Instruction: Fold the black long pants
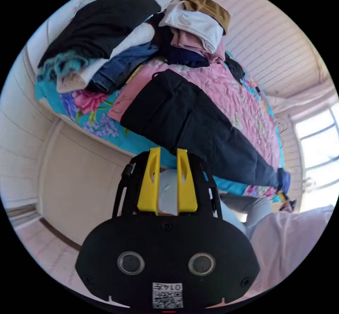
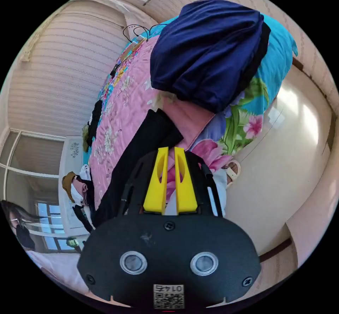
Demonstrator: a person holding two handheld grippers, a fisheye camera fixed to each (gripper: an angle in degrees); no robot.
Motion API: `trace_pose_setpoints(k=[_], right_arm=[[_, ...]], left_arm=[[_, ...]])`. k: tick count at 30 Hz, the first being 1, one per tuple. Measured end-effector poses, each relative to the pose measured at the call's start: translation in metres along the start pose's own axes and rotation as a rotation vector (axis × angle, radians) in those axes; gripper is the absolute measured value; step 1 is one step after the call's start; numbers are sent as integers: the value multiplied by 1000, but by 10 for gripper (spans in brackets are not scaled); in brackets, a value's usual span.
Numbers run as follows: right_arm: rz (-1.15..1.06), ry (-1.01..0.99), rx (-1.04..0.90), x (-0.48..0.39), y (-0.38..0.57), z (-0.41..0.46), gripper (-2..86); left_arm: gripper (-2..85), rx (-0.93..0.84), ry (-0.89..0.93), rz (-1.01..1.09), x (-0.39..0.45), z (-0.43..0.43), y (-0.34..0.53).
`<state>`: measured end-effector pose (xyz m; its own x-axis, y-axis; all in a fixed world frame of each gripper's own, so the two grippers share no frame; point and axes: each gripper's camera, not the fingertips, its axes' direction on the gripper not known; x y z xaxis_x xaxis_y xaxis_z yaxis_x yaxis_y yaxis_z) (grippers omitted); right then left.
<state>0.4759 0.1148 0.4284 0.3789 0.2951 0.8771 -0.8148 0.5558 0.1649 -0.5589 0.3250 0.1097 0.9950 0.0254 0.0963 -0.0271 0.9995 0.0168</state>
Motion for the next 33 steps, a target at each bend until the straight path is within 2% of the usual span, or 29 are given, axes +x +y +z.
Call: trace_pose_setpoints(k=[2, 3, 4, 6, 8, 10, 12, 16, 22, 27, 33], right_arm=[[-296, 192, -32, -61, 12, 8, 9], [-529, 278, -82, -110, 25, 24, 8], [-758, 314, -135, -159, 45, 46, 7], [-1056, 286, -213, -228, 81, 82, 10], [-1271, 230, -291, -287, 117, 123, 21], [-1492, 195, -402, -349, 165, 175, 59], [-1591, 208, -457, -379, 195, 207, 79], [-1660, 229, -557, -410, 239, 266, 68], [-1552, 239, -661, -410, 252, 315, 37], [-1535, 187, -631, -410, 246, 306, 14], [-1467, 73, -585, -409, 204, 283, 12]], left_arm=[[63, -16, -170, 212, 48, -19, -3], [56, -20, -254, 381, 87, -27, -6], [51, -19, -318, 548, 129, -30, -9], [44, 3, -379, 762, 192, -25, -14], [35, 29, -346, 926, 250, -11, -22], [45, 13, -209, 1054, 314, 15, -38], [58, -36, -205, 1144, 356, 36, -47], [66, -92, -216, 1244, 422, 75, -64], [49, -232, -206, 1207, 466, 110, -82], [4, -192, -189, 1206, 486, 95, -86], [-4, -105, -157, 1146, 503, 64, -110]])
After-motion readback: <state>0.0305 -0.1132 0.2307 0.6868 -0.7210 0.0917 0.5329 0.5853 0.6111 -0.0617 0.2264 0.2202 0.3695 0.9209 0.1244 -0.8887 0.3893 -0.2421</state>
